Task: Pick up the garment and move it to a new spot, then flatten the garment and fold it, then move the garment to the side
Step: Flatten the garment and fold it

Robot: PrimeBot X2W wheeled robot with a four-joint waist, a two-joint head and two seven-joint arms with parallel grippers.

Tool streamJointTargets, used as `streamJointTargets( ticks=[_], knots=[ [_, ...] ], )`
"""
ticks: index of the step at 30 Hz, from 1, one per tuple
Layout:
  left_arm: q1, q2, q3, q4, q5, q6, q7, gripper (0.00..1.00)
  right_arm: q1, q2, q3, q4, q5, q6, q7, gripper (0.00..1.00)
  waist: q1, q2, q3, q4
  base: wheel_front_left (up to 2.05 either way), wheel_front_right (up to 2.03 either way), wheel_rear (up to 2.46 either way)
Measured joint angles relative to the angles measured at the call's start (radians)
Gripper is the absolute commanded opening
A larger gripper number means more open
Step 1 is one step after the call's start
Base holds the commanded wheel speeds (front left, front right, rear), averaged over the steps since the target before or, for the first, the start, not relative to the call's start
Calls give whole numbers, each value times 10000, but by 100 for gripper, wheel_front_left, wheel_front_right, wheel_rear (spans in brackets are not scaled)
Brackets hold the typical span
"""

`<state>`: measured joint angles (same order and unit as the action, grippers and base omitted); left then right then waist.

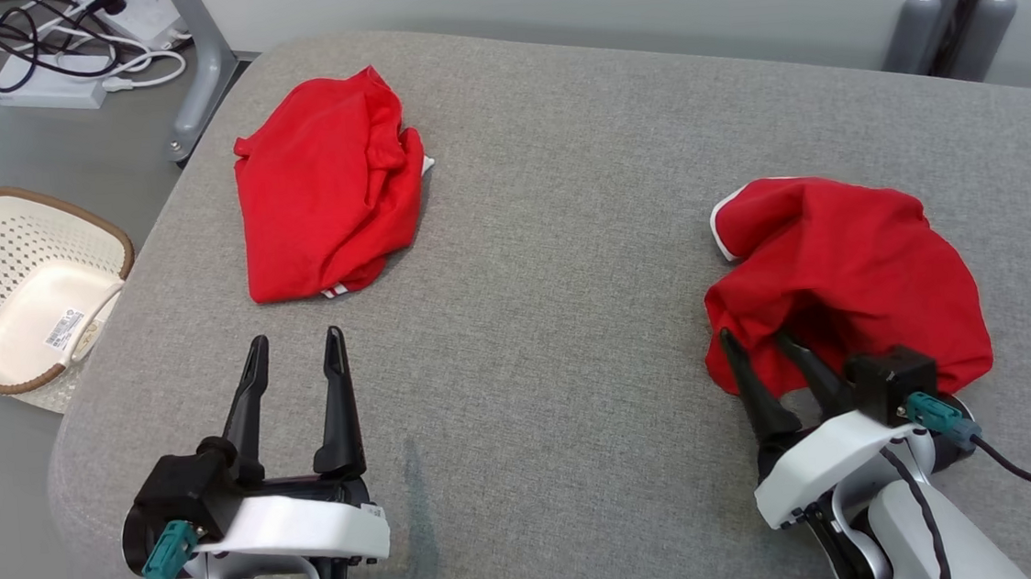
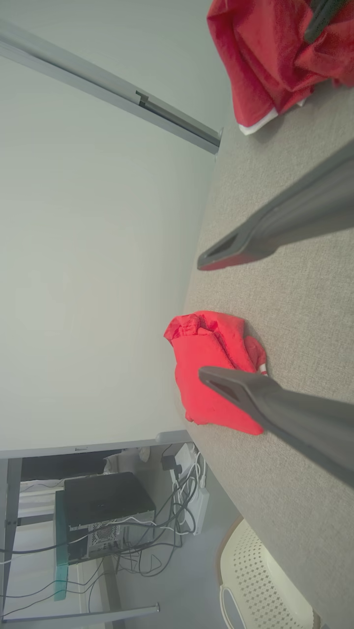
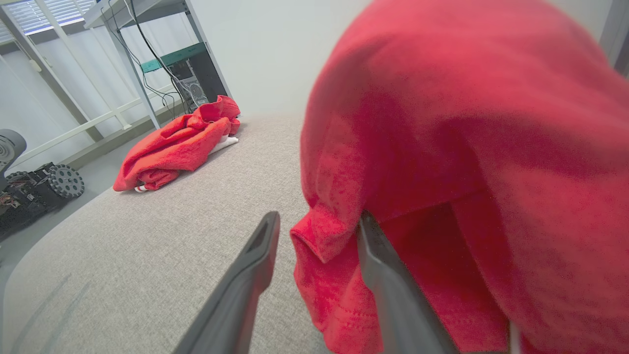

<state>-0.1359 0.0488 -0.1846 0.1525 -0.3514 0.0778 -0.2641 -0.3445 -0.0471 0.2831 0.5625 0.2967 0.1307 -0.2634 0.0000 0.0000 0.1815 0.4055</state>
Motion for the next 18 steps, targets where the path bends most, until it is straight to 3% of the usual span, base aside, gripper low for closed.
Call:
streamJointTargets(
  ticks=[1,18],
  knots=[
    [0,0,-25,-8,0,27,0,100,-39,0,15,33,-52,0,0,0,0,0,12,38,0,0,0],
    [43,-4,-198,-29,19,115,0,100,-322,-10,892,-1229,313,0,0,0,0,0,-506,-527,0,0,0]
  ],
)
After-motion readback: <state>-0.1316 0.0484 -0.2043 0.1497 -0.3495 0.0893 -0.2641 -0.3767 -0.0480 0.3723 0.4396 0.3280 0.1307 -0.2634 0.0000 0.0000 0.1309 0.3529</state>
